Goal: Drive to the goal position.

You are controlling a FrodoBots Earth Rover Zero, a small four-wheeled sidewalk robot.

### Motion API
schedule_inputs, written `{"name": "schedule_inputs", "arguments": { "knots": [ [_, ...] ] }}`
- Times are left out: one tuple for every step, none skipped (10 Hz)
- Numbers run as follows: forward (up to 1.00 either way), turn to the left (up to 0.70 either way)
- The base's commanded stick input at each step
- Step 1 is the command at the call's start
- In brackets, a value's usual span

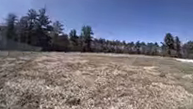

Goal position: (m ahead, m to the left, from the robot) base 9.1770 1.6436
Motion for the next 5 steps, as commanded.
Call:
{"name": "schedule_inputs", "arguments": {
  "knots": [
    [0.7, 0.0],
    [0.7, 0.0],
    [0.7, 0.0],
    [0.7, 0.0],
    [0.7, 0.0]
  ]
}}
